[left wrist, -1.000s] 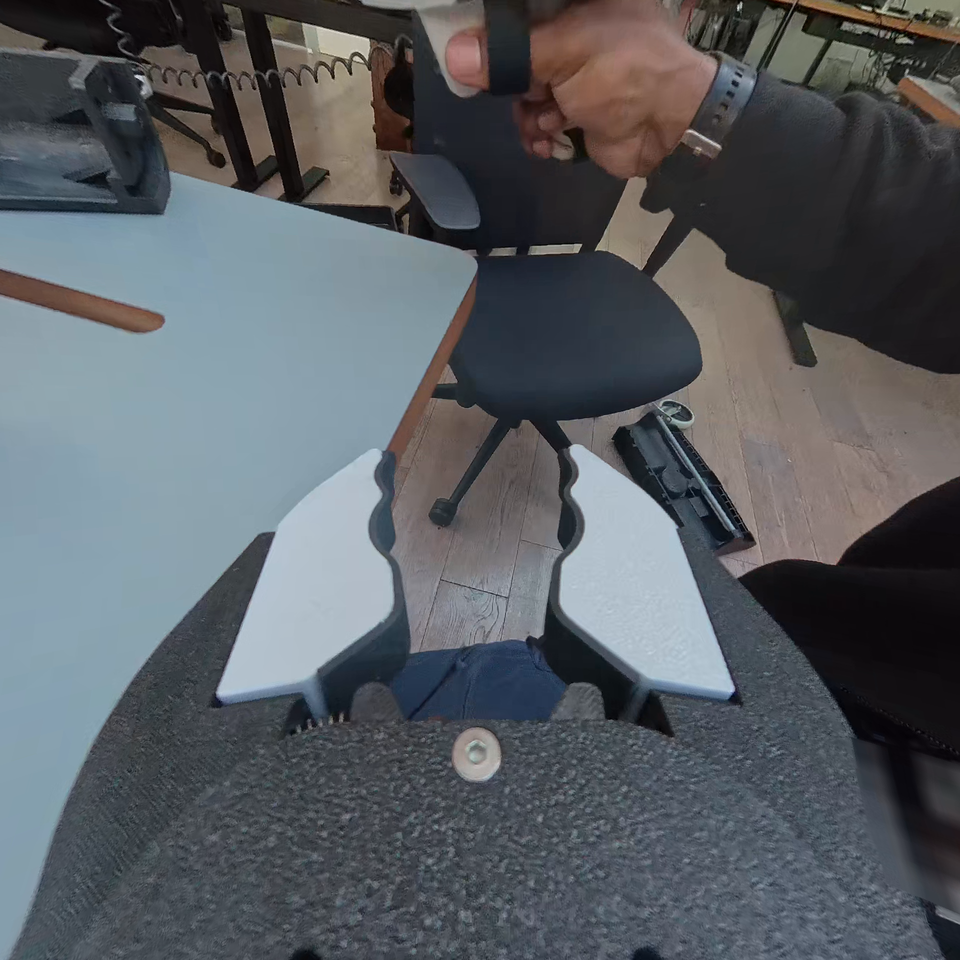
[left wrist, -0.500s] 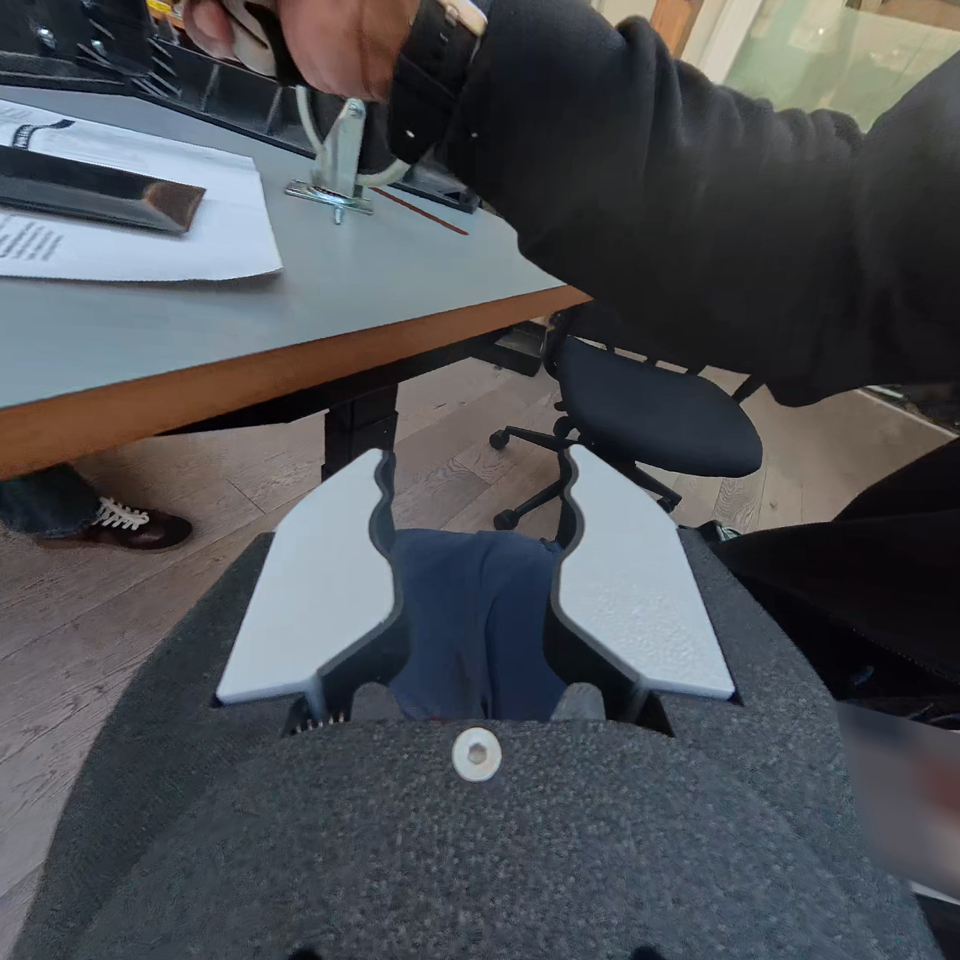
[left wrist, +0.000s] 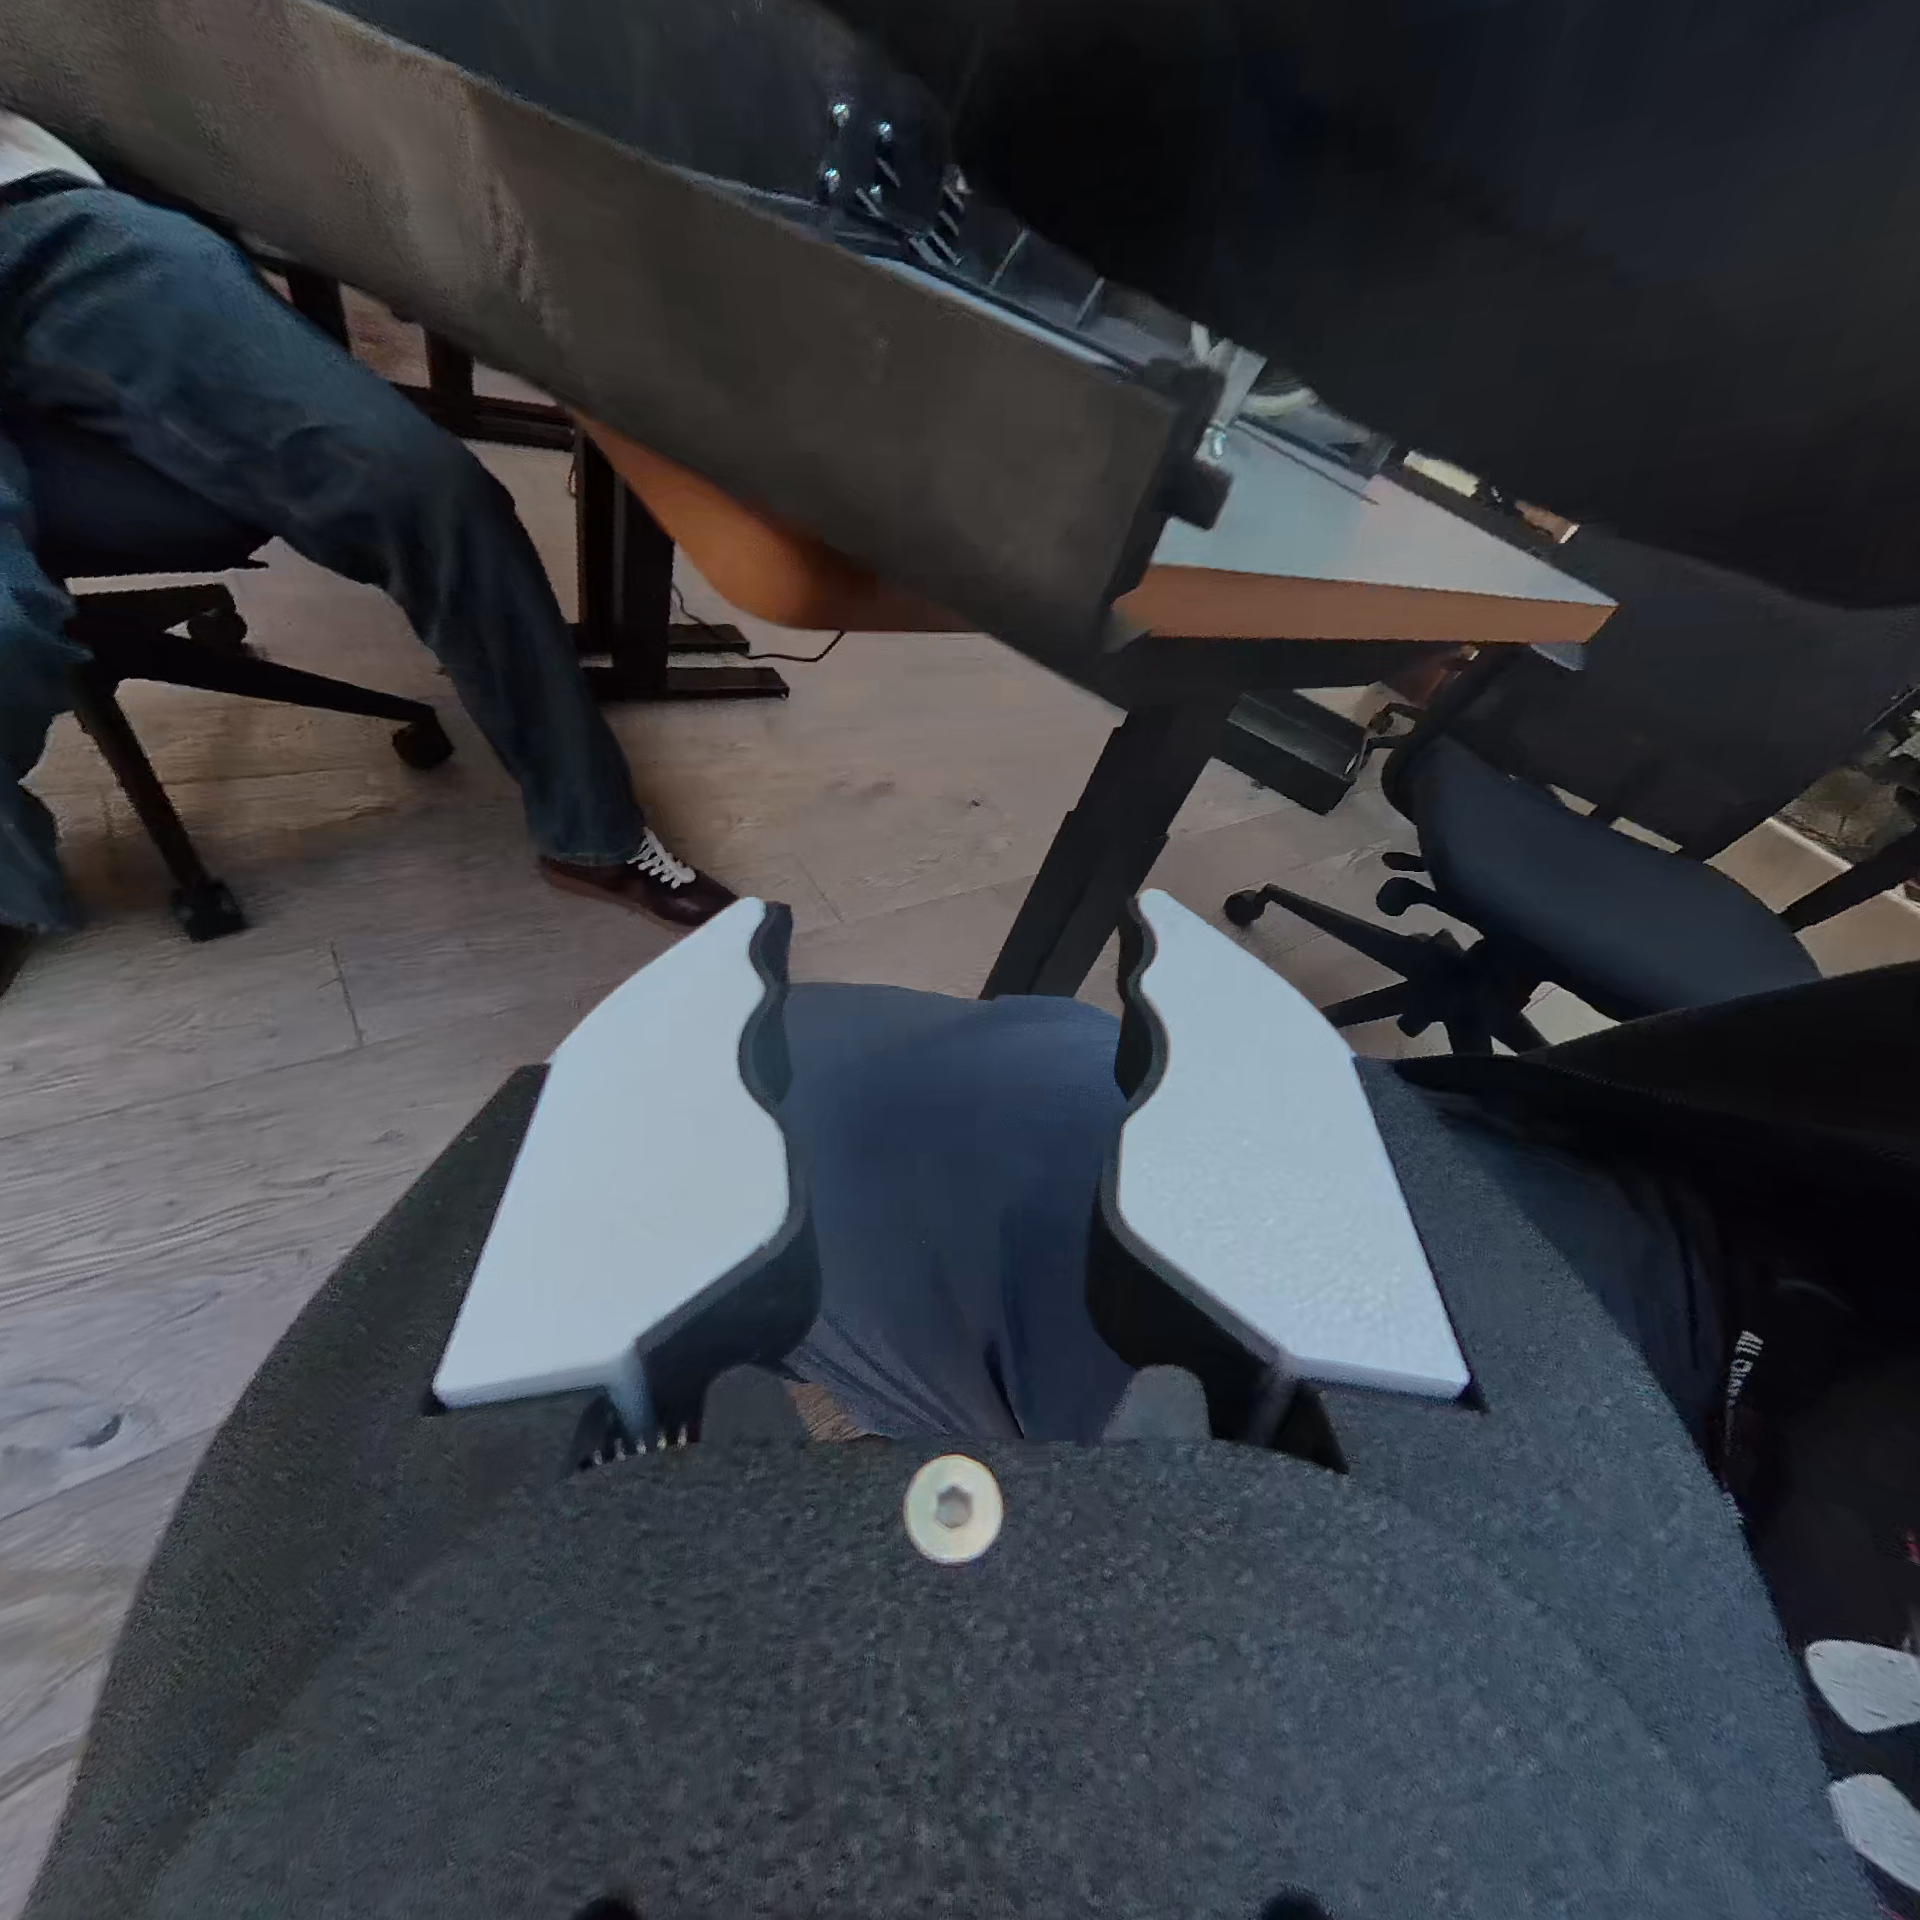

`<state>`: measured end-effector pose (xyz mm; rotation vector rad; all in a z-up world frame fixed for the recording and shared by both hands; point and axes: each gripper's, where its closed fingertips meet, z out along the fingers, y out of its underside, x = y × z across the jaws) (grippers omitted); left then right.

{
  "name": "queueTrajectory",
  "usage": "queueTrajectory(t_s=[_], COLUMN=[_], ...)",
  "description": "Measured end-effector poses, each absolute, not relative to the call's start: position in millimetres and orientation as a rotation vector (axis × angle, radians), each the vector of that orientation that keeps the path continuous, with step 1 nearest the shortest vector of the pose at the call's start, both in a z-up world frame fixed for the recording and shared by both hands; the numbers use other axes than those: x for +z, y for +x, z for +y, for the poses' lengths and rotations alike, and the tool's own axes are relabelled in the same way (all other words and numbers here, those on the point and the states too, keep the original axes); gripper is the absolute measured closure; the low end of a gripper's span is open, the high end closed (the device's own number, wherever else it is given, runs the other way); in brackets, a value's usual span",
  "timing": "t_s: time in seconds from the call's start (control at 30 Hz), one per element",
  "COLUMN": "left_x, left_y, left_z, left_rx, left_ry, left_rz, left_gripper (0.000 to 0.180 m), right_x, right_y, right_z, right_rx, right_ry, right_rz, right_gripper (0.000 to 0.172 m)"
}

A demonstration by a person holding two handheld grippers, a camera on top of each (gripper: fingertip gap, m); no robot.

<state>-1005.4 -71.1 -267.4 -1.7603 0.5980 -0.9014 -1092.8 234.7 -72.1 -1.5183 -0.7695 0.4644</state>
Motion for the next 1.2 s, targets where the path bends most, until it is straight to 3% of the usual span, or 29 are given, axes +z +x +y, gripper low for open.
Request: queueTrajectory(t_s=[0.03, 0.6, 1.2], left_x=[-275.7, -340.3, -332.5], left_y=[-1021.1, -1196.7, -1234.3], left_z=[-67.6, 32.2, 47.6], left_rx=[-0.885, -1.097, -1.115], left_ry=[-1.788, -1.972, -1.919], left_rz=[0.590, 0.349, 0.232], left_gripper=[0.119, 0.118, 0.118], right_x=[-74.0, -143.6, -222.0], right_y=[-1099.7, -1202.2, -1233.4], right_z=[243.8, 350.5, 330.4], right_rx=[0.457, 0.428, 0.570], right_ry=[-1.530, -1.584, -1.651], right_rz=[-0.749, -0.690, -0.792], right_gripper=[0.171, 0.170, 0.167])
